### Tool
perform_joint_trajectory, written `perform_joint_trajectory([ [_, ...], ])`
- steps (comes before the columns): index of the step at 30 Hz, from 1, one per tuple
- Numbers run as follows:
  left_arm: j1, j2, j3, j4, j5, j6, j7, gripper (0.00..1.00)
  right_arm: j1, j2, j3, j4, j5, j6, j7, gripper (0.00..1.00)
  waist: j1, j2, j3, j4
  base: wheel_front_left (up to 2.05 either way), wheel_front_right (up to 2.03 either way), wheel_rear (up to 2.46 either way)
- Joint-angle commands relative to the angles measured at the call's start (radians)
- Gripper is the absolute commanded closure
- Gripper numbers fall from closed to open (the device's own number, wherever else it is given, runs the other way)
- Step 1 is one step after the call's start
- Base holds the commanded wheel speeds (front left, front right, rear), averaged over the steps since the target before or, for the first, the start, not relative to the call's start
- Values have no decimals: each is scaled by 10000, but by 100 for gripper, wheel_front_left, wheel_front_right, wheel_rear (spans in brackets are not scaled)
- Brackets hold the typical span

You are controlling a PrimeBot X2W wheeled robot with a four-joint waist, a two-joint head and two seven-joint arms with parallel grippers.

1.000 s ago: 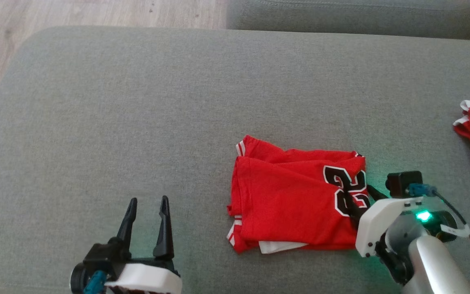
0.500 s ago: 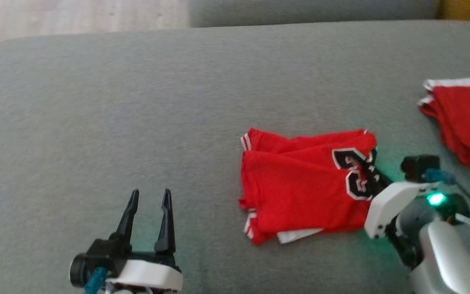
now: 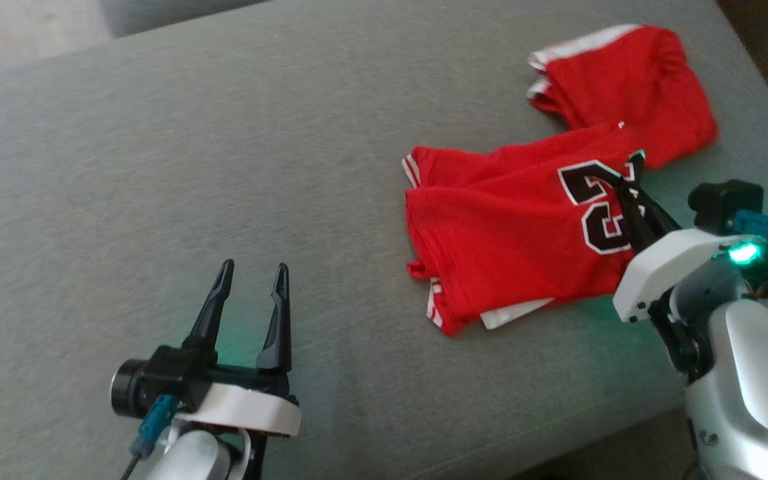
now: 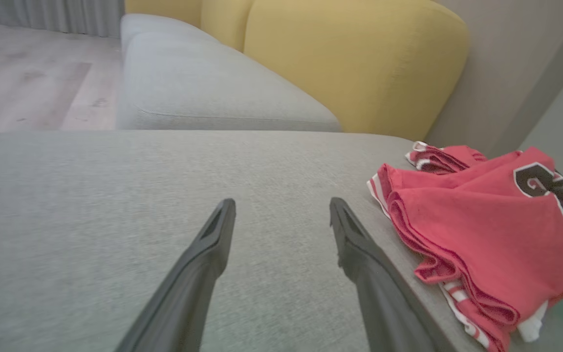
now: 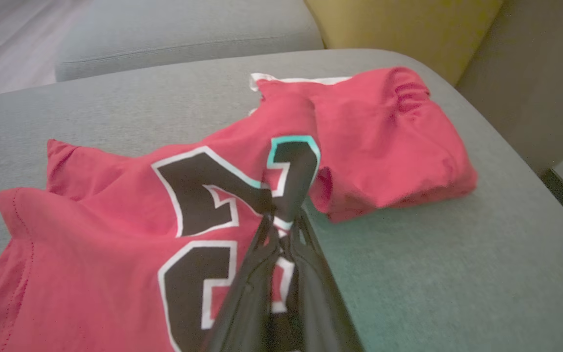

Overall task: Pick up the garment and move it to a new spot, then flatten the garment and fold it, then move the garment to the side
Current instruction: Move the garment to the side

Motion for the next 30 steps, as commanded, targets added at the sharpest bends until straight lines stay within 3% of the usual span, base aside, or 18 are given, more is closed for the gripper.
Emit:
perform_joint_trajectory([
  [1, -335, 167, 245, -340, 102, 43, 50, 0, -456, -13, 231, -381, 80, -7, -176, 100, -2, 0, 434, -676, 0, 0, 0],
  [7, -354, 279, 213, -402, 111, 74, 177, 0, -983, 36, 412, -335, 110, -7, -338, 100, -2, 0, 408, -797, 0, 0, 0],
  [14, -296, 255, 269, -424, 20, 165, 124, 0, -2144, -330, 380, -313, 25, -7, 17, 100, -2, 0, 195, -361, 0, 0, 0],
  [21, -260, 115, 228, -366, -45, 177, -3, 0, -3150, -1379, -363, -56, -1, -7, 598, 100, -2, 0, 141, 363, 0, 0, 0],
  [29, -419, 57, 143, -344, -5, 143, -74, 0, -3734, -2718, -1738, 1071, -605, -7, 1004, 100, -2, 0, 474, 1223, 0, 0, 0],
  [30, -440, 58, 138, -338, -2, 140, -76, 0, -3794, -2817, -1937, 1253, -771, -7, 951, 83, -2, 0, 519, 1301, 0, 0, 0],
])
